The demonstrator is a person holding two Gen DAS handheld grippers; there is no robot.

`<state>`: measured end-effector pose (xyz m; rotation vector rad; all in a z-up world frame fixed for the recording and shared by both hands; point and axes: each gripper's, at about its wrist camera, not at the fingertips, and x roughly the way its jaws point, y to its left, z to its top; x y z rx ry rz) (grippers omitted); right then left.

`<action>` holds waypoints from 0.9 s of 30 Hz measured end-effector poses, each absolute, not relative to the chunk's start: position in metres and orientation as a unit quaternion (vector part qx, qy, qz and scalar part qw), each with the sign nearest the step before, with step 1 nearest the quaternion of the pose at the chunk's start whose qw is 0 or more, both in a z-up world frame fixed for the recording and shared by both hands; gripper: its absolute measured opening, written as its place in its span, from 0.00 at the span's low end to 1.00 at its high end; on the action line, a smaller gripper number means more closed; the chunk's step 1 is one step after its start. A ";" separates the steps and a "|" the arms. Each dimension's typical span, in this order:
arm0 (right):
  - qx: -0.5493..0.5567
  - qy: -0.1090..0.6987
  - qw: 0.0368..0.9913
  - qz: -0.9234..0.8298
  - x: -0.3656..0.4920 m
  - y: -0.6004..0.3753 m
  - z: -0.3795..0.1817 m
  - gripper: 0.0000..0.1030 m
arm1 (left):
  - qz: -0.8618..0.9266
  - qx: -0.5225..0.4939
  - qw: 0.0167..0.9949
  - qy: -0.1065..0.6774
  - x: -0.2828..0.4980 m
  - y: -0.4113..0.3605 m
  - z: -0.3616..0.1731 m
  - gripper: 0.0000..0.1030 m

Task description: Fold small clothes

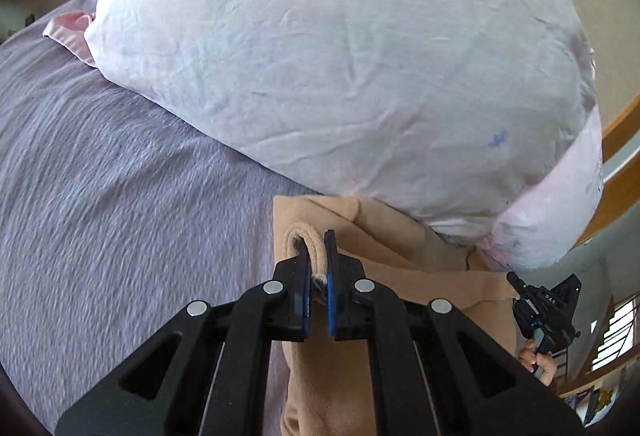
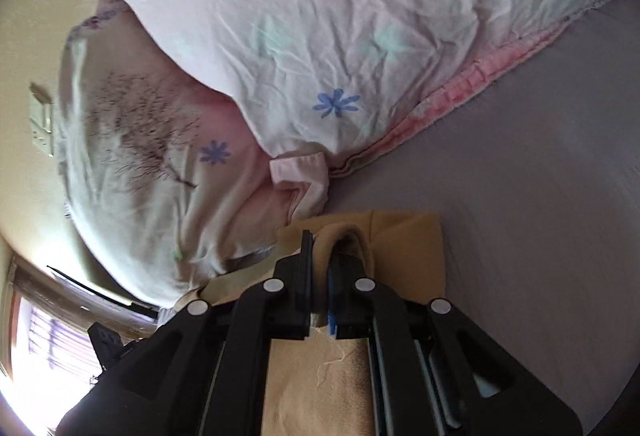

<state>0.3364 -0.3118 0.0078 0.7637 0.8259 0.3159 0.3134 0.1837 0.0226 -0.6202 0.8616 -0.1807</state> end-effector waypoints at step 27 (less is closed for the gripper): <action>0.354 0.414 0.787 0.290 0.284 -0.289 0.028 0.76 | -0.161 -0.275 0.833 0.451 0.253 0.183 0.017 0.59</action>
